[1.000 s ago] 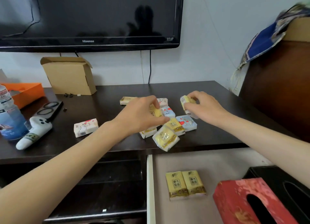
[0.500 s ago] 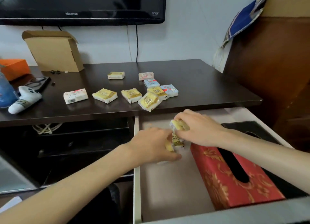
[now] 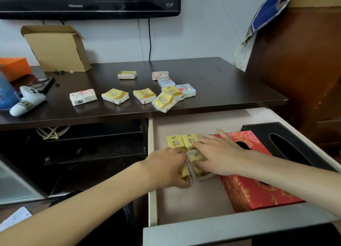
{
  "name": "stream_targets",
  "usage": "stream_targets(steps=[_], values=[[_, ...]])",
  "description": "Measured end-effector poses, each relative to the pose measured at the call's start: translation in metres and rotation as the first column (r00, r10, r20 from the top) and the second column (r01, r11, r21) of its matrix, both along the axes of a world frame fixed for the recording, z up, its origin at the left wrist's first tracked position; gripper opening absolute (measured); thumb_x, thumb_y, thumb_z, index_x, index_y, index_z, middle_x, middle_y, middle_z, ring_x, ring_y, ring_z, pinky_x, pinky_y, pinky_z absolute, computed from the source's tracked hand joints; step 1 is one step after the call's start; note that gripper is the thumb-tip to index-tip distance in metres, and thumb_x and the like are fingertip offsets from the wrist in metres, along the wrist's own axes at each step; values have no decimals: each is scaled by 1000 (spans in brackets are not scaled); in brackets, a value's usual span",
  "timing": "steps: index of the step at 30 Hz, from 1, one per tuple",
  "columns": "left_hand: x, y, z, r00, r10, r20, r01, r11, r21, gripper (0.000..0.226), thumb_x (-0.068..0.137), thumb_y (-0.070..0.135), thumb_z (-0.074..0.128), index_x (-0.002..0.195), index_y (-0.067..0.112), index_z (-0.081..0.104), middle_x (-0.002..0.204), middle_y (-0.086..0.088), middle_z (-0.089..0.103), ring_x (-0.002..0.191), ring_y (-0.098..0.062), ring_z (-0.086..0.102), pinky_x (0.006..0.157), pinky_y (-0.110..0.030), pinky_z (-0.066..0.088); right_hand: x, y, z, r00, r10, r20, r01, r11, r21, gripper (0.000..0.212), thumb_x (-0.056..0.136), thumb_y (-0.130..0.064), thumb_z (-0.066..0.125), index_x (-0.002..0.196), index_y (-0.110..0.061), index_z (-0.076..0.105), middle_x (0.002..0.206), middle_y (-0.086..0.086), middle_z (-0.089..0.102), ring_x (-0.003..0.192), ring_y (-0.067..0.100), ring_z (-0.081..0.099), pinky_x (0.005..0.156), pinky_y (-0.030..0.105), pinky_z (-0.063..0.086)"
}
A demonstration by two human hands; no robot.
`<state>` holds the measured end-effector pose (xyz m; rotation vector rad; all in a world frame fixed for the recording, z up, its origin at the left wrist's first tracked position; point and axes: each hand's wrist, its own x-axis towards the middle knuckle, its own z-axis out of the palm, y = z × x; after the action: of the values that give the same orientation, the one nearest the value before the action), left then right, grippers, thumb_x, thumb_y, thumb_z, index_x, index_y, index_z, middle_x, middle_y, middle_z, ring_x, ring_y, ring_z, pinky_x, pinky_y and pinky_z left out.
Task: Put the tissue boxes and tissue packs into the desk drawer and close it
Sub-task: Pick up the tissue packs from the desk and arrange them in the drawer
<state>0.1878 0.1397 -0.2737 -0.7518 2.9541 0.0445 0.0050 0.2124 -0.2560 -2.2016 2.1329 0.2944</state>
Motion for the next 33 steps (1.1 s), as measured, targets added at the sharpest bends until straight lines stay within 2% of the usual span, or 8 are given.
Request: stream_targets(steps=[4,7,9,14,21,27,29,33], values=[[7,-1,-2,1000,-20,9,20,999,-39,60,75,65,67,114,21,55,108,3,54,87,-16,50,68,-35,50,-6,3,10,997,77,26,-77,997,-21,53,86,-68,46,121,-30,59,113,-11,57,114,15,51,110,47,30],[9,1,-4,998,-52,-20,52,998,-46,52,78,57,68,114,21,58,110,2,53,89,-17,51,72,-37,53,-12,9,12,983,174,-61,-175,984,-17,45,79,-72,54,102,-33,59,90,-17,50,90,12,47,97,39,34],[8,1,-2,996,-76,-55,73,996,-54,46,81,53,66,113,21,60,110,2,55,93,-20,57,73,-41,56,-11,11,12,980,181,-83,-183,983,-21,41,76,-73,58,90,-34,54,82,-17,45,82,12,42,91,37,31],[3,-1,2,992,-118,-42,116,992,-44,38,86,47,64,113,21,61,111,2,58,97,-21,60,73,-37,54,-3,6,12,985,149,-85,-152,988,-37,39,75,-68,65,87,-32,57,89,-12,59,87,16,56,85,38,29],[1,-3,0,991,-127,-47,125,992,-31,37,87,43,65,116,20,60,115,1,58,101,-23,59,72,-36,47,0,6,8,992,90,-91,-96,994,-56,27,80,-55,65,86,-29,58,92,-10,61,93,19,58,97,42,33],[-1,-4,-1,992,-113,-49,110,992,-65,37,87,47,61,113,21,60,112,2,57,98,-24,59,65,-33,40,0,5,6,994,66,-90,-70,996,-47,34,82,-59,64,95,-28,62,101,-9,64,106,19,58,110,49,30],[-1,-5,0,992,-117,-53,113,991,-69,37,87,48,62,113,22,61,111,2,57,98,-23,59,65,-34,41,0,6,9,997,71,-44,-73,996,-52,34,80,-60,66,95,-30,64,98,-10,63,102,18,58,105,46,34],[2,-12,18,982,-110,-150,104,993,-50,38,86,48,63,117,26,62,114,7,59,101,-18,59,78,-35,51,-9,2,26,997,11,81,0,991,-135,29,77,-50,67,100,-31,70,97,-9,67,96,22,63,79,38,49]])
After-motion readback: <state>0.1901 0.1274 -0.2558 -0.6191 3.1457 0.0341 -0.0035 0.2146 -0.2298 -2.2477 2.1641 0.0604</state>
